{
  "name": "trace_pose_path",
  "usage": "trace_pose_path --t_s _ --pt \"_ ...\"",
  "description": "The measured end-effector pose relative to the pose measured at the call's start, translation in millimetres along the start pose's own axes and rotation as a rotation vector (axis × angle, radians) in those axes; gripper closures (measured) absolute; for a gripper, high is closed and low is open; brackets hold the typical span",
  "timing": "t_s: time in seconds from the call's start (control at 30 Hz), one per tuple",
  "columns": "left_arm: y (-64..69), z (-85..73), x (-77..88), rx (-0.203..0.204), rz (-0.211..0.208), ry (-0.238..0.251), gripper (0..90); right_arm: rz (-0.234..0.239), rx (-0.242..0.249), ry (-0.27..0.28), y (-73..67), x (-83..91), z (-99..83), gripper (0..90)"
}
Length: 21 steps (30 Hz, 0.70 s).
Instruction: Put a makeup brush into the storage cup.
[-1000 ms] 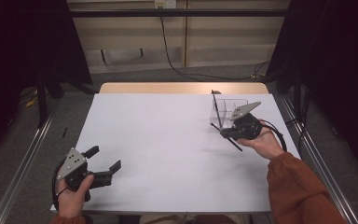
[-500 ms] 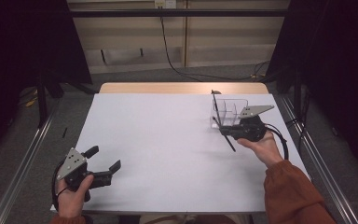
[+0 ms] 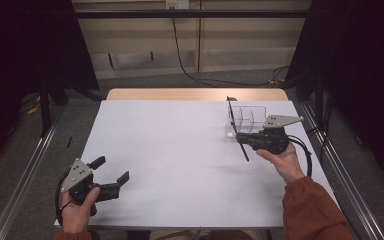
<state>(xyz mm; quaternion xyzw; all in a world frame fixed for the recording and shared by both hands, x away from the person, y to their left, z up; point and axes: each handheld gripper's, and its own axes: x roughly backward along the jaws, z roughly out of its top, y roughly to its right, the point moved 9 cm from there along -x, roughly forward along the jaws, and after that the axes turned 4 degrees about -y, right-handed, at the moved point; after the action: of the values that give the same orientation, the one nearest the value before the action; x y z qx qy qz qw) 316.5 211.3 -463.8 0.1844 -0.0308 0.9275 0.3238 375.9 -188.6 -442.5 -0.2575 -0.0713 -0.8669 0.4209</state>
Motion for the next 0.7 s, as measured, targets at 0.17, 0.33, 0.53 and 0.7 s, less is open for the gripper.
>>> trace_pose_path --t_s 0.17,0.33,0.53,0.7 --pt "0.5 0.6 0.3 -0.001 0.001 0.006 2.2 0.004 -0.019 0.043 0.1 3.9 3.1 84.7" --pt "0.3 0.4 -0.1 -0.006 0.001 0.003 2.2 0.007 -0.02 0.068 -1.1 6.1 7.1 84.6" --pt "0.7 -0.2 -0.3 -0.007 0.001 -0.001 2.2 -0.005 -0.03 0.091 0.2 9.4 14.0 84.6" --pt "0.5 -0.3 -0.7 -0.008 0.003 -0.002 2.2 -0.024 -0.051 0.118 6.7 14.1 20.7 84.6"
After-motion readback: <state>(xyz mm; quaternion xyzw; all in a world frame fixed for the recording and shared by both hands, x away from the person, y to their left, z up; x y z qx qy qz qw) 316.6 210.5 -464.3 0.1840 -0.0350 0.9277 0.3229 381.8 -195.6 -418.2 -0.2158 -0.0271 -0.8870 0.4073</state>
